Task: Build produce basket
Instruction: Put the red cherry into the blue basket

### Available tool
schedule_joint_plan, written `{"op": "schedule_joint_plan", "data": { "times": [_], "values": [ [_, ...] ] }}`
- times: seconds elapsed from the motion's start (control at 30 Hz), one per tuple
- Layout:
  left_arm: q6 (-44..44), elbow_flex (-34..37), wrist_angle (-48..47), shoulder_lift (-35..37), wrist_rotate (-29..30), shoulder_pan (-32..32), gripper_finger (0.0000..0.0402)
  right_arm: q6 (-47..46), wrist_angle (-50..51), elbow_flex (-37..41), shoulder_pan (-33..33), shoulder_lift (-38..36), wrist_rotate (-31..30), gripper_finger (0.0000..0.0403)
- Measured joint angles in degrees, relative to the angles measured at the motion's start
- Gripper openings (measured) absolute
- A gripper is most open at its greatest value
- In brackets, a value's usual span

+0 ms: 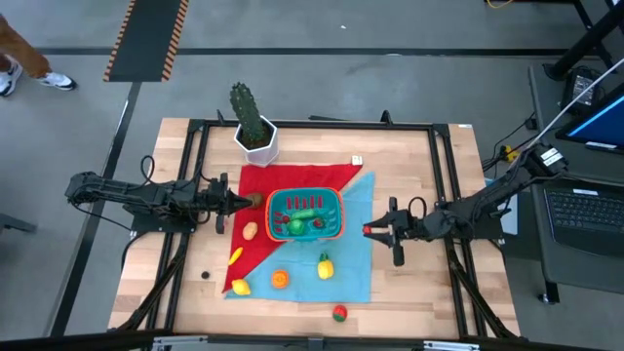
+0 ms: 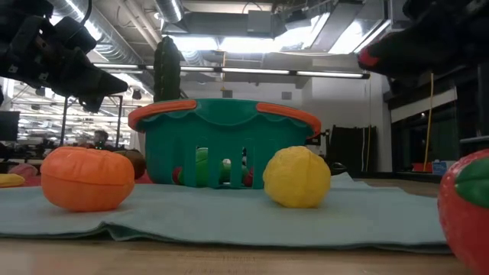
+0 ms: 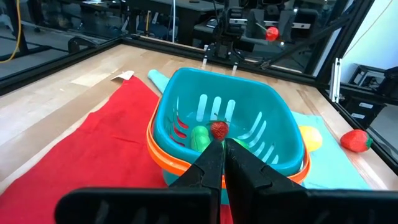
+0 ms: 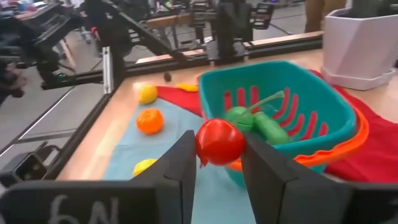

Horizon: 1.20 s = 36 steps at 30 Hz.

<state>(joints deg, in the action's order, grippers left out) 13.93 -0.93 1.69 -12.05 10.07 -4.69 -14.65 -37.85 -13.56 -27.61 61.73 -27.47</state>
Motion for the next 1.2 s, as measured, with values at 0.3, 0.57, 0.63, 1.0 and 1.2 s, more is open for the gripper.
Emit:
{"op": "schedule_joint_plan", "data": {
  "times": [0.3, 0.57, 0.63, 1.0, 1.2],
  "values": [
    [0.0, 0.0, 0.0, 0.0, 2.8, 0.0, 0.0008, -2.6, 0.5, 0.0, 7.9, 0.0, -0.1, 0.0107],
    [0.0, 0.0, 0.0, 0.0, 2.8, 0.0, 0.0008, 1.0, 5.0, -4.4, 14.7, 2.0, 4.3, 0.0107],
    [0.0, 0.0, 0.0, 0.0, 2.8, 0.0, 0.0008, 2.3, 6.8, -6.7, 16.8, 3.7, 7.0, 0.0107],
    [-2.6, 0.0, 0.0, 0.0, 2.8, 0.0, 0.0008, 8.9, 7.2, -16.1, 28.2, 15.3, 23.9, 0.0107],
    [-4.0, 0.0, 0.0, 0.0, 2.8, 0.0, 0.0008, 10.7, 7.2, -21.5, 30.5, 20.6, 29.7, 0.0107]
  ]
}}
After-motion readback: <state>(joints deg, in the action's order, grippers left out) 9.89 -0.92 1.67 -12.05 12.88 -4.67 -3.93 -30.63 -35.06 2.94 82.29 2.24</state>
